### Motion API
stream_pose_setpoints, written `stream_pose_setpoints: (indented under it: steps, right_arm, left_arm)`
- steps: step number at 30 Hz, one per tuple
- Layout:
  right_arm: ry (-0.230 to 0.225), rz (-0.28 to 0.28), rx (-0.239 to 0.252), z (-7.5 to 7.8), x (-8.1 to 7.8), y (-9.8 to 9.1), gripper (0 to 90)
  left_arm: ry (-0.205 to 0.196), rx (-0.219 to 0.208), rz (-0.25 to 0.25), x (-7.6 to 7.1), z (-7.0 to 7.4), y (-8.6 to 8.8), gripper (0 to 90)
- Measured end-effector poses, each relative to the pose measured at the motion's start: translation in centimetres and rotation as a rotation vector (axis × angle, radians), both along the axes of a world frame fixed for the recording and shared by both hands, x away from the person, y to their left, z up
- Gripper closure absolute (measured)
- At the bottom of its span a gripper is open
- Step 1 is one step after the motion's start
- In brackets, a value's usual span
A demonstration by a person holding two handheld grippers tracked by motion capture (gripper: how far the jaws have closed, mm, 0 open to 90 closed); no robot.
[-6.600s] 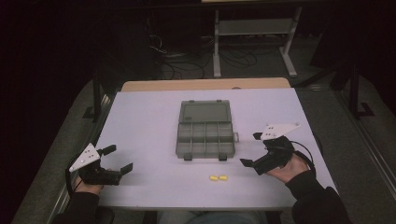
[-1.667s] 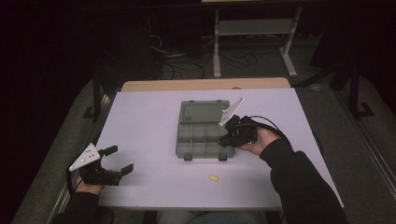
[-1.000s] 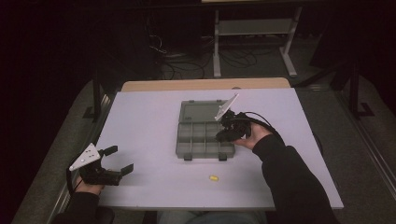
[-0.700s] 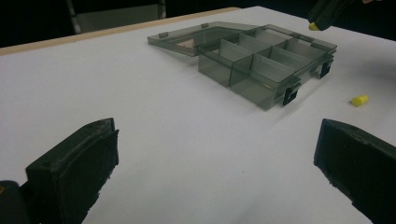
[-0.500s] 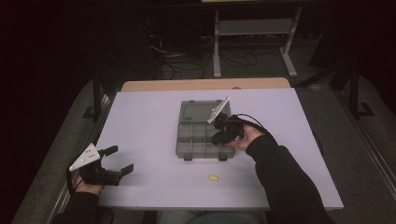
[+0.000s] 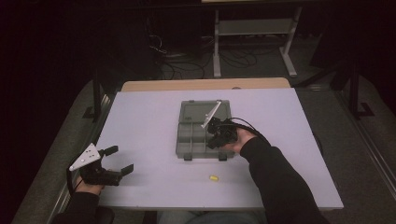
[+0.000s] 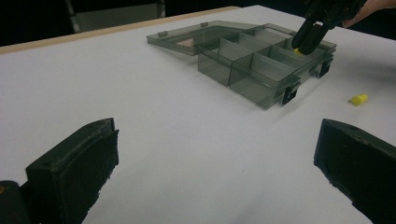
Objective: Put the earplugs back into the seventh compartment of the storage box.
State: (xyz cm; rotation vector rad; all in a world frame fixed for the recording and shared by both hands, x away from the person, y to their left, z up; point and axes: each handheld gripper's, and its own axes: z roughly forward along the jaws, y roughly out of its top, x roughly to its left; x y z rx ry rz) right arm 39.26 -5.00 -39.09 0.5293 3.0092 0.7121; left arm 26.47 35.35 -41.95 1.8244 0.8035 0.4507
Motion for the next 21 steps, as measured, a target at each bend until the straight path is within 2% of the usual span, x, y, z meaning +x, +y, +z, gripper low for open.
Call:
stream_pose_setpoints:
  steps: [2,8,15,21]
  right_arm:
    - [0.010,0.001,0.003,-0.1,0.1,0.1,77.5]
    - [0.012,-0.006,0.017,0.0,0.0,0.0,61.7]
    - [-0.016,-0.016,0.071,1.3,-0.4,-0.6,45.1]
    - [-0.044,-0.025,0.082,2.2,-0.9,-1.4,30.9]
  left_arm:
    - [0.001,0.001,0.001,0.0,0.0,0.0,0.0]
    - [0.003,-0.001,0.003,0.0,0.0,0.1,0.0]
    - [0.005,-0.003,0.001,0.0,0.0,0.1,0.0]
    - [0.005,-0.009,0.005,0.0,0.0,0.1,0.0]
